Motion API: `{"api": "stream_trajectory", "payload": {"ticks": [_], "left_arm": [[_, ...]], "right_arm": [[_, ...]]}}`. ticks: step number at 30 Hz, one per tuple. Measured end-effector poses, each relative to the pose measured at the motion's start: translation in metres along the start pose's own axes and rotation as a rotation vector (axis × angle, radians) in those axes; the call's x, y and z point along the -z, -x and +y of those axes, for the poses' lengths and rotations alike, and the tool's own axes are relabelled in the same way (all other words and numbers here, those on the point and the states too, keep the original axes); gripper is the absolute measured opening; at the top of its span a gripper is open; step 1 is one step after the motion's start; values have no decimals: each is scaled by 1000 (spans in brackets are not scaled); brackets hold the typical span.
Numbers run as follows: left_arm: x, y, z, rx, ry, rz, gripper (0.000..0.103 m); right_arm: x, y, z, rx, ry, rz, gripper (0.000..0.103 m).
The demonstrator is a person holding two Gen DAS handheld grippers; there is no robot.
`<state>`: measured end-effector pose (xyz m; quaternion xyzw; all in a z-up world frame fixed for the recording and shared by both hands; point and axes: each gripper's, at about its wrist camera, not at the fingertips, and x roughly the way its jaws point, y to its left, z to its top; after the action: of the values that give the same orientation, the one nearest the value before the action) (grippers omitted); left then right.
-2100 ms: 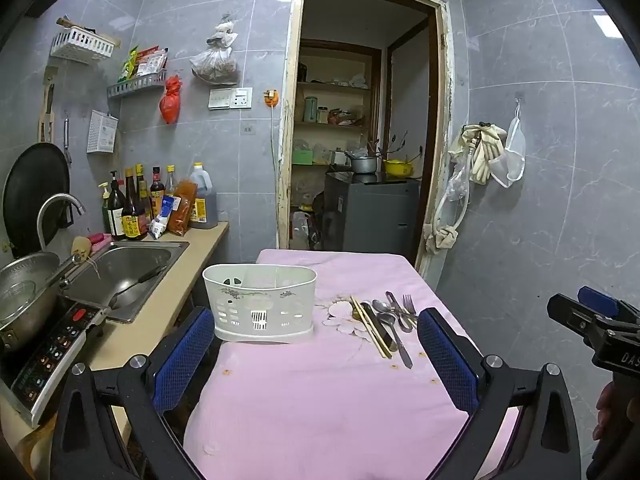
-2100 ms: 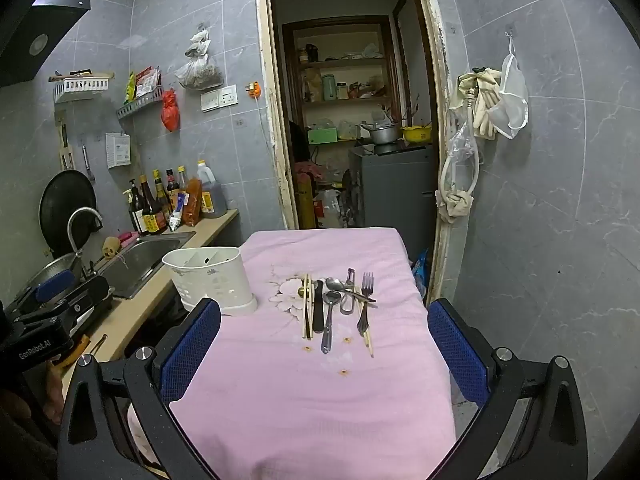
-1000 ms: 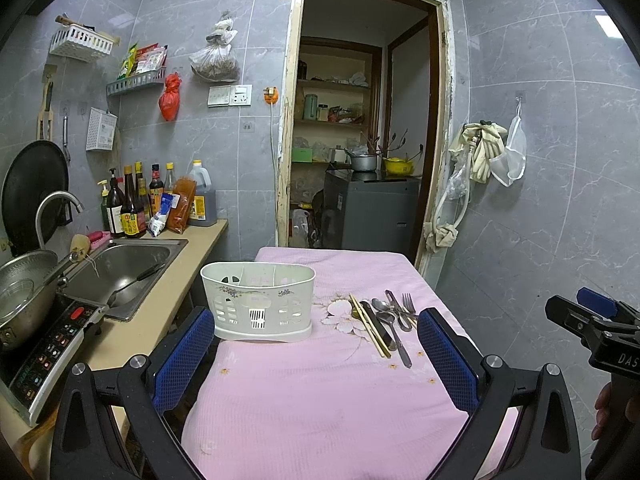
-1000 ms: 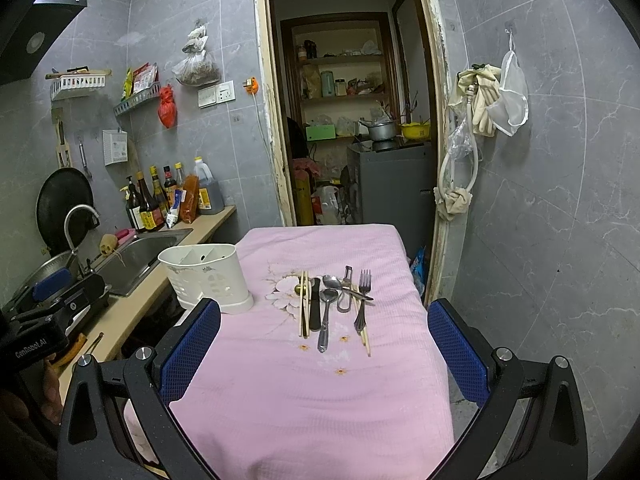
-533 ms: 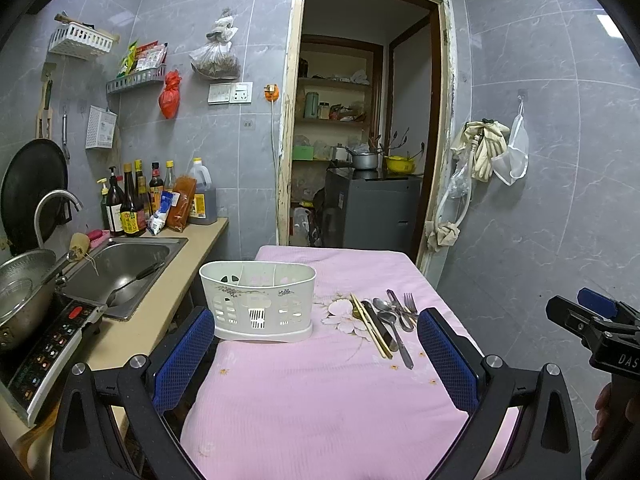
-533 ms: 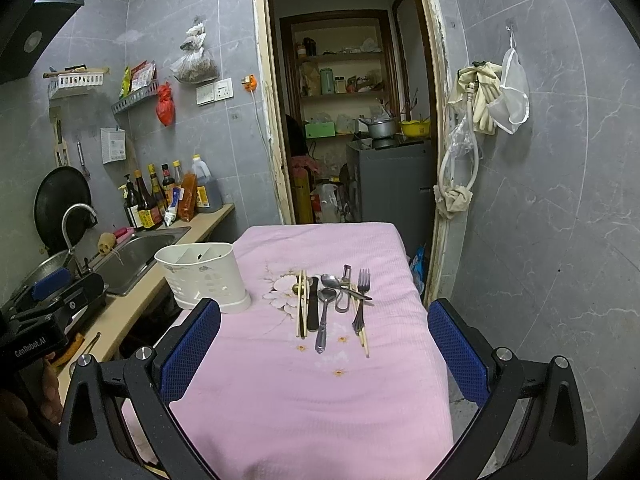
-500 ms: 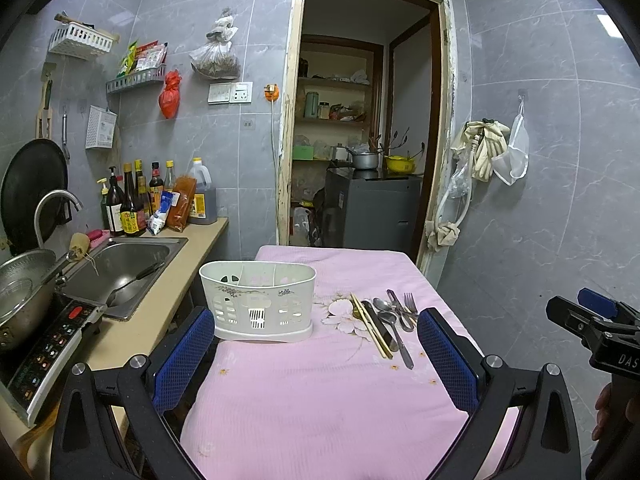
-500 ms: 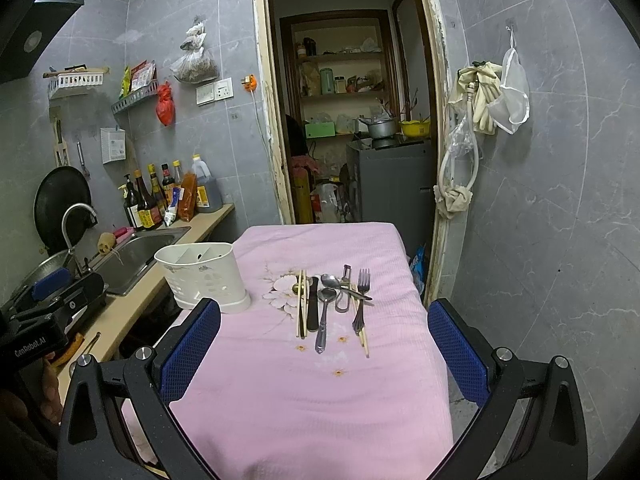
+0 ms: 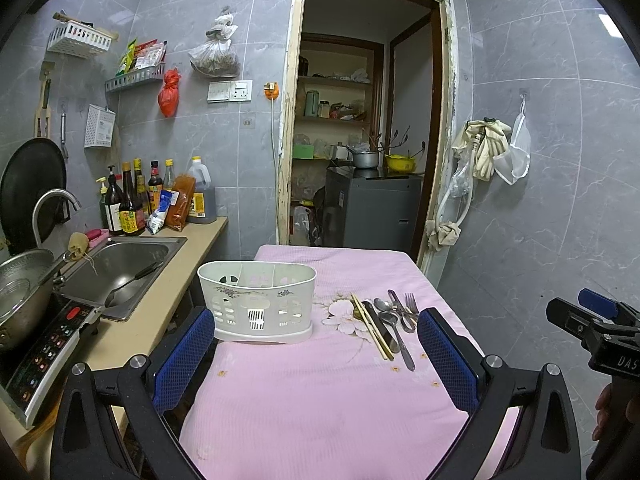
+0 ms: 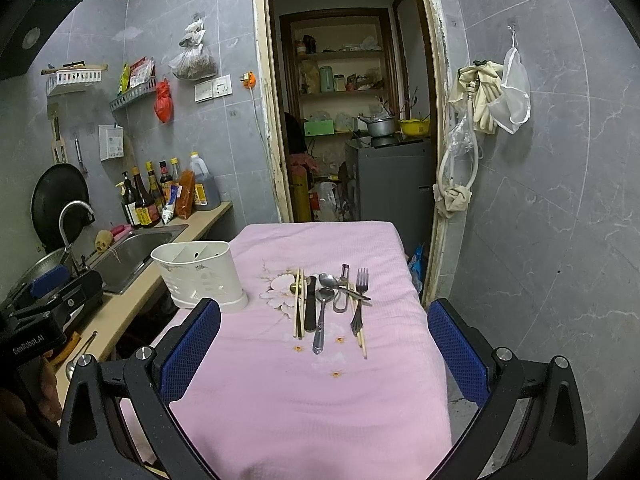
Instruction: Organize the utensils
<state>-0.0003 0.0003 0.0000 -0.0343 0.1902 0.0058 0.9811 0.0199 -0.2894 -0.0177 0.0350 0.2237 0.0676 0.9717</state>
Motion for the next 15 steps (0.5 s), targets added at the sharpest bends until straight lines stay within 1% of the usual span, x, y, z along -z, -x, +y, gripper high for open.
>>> {"api": "stream_trajectory", "payload": {"ticks": [15], "left_arm": [[0,0,0,2,1,2,102]], "right_arm": [[0,-7,1,11,-2,5,102]]}}
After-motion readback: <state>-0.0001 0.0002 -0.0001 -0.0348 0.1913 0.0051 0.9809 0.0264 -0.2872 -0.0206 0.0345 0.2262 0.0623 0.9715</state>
